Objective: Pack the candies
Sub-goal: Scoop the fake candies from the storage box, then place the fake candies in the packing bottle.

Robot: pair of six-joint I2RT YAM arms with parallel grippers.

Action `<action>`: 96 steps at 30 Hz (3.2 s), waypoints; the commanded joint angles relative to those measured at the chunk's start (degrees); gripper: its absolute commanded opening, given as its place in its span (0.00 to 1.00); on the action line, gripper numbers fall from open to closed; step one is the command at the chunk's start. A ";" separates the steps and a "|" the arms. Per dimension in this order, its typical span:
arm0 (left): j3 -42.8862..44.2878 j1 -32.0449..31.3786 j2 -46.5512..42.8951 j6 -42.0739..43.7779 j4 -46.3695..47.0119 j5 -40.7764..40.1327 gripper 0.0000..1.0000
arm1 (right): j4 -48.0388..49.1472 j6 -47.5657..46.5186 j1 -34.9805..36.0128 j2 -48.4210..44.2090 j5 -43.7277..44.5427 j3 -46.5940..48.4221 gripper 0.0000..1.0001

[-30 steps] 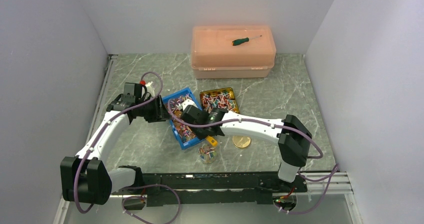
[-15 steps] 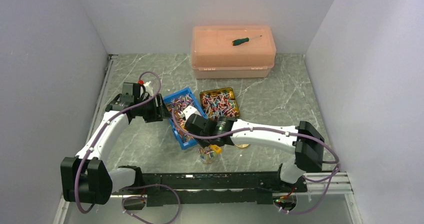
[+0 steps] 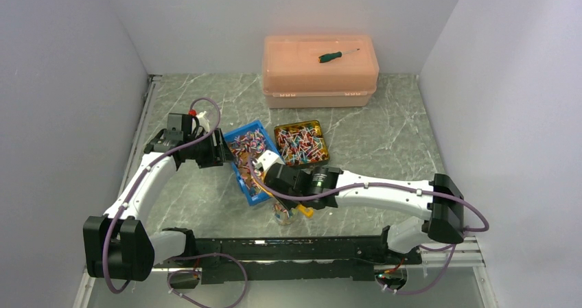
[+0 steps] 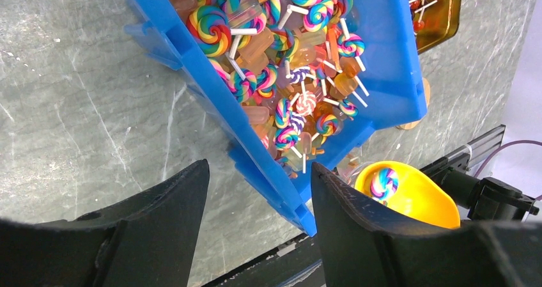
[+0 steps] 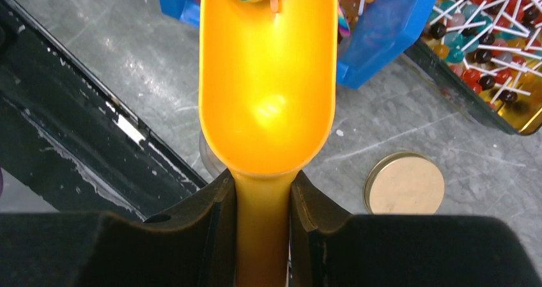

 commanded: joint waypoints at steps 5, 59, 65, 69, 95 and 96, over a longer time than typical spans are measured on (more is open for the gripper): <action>0.23 0.42 -1.10 0.27 2.01 -0.31 0.68 | -4.91 3.06 2.18 -6.14 -0.92 -2.95 0.00; -0.46 1.35 -5.54 0.23 2.00 1.86 0.77 | -33.71 14.89 6.16 1.60 -10.56 8.16 0.00; -0.64 1.74 -6.08 0.13 2.27 2.90 0.77 | -36.03 14.16 4.92 2.69 -12.11 9.91 0.00; -0.74 1.91 -6.11 0.12 2.54 3.57 0.77 | -37.09 14.21 4.27 2.27 -12.80 10.72 0.00; 0.73 0.46 -4.18 -0.73 -0.90 2.38 0.78 | -34.99 14.82 0.25 -6.96 -9.95 10.19 0.00; 1.68 0.36 -3.72 -0.72 -1.95 2.09 0.78 | -34.57 14.79 0.16 -7.36 -9.90 9.82 0.00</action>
